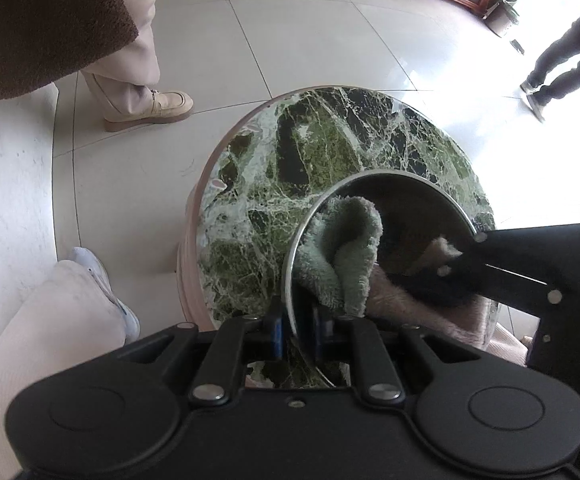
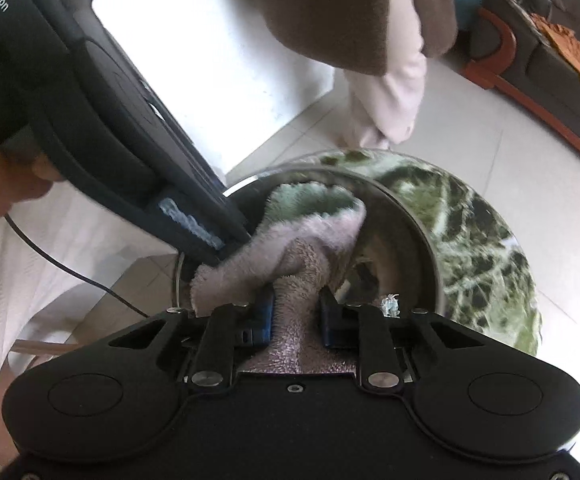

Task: Clean bowl
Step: 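Scrub the bowl bottom with the pink towel in the right gripper while the left gripper holds the rim, then rub the towel around the bowl wall with the right gripper while the left gripper holds the rim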

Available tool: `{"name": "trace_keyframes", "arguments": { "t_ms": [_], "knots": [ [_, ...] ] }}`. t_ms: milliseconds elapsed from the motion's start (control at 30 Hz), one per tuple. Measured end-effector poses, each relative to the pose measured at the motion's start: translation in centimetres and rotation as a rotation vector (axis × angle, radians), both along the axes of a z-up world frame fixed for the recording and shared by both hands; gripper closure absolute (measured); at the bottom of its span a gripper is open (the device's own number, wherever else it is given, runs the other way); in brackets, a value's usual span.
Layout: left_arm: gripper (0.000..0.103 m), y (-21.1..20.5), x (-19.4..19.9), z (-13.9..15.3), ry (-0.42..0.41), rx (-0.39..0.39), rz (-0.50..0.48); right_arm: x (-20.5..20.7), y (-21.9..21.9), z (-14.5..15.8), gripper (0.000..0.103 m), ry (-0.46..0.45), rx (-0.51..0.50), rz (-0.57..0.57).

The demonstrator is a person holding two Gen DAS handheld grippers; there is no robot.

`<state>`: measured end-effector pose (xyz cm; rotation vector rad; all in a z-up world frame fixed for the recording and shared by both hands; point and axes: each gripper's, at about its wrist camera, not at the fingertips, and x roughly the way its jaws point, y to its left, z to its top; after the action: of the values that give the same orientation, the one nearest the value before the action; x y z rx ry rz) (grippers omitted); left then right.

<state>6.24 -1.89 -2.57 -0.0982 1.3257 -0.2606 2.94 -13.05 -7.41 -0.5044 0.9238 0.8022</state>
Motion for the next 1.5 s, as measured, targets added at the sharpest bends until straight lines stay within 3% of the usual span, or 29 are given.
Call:
{"name": "trace_keyframes", "arguments": {
  "t_ms": [200,433,667,1000,1100,1233,1500],
  "knots": [
    [0.09,-0.2,-0.1,0.0,-0.004,0.006,0.002,1.0,-0.2,-0.1,0.082,-0.079,-0.076,-0.018],
    [0.09,-0.1,0.0,0.0,-0.002,0.001,0.009,-0.7,-0.5,0.0,0.082,0.001,-0.036,-0.013],
    [0.09,-0.3,0.0,0.0,-0.005,0.013,0.002,0.9,0.2,0.4,0.082,-0.073,-0.061,-0.018],
    [0.09,-0.1,0.1,-0.1,-0.007,-0.004,0.005,-0.4,-1.3,0.0,0.082,0.073,0.039,-0.082],
    [0.09,-0.1,0.2,0.0,-0.007,0.001,-0.004,0.6,-0.3,0.2,0.083,0.056,0.063,-0.063],
    [0.09,0.0,0.1,-0.1,0.0,-0.009,-0.006,3.1,-0.2,-0.2,0.083,-0.006,0.01,-0.081],
    [0.09,0.2,0.3,-0.3,0.005,-0.025,0.004,1.0,-1.0,-0.4,0.082,0.048,0.007,-0.041]
  ]
}}
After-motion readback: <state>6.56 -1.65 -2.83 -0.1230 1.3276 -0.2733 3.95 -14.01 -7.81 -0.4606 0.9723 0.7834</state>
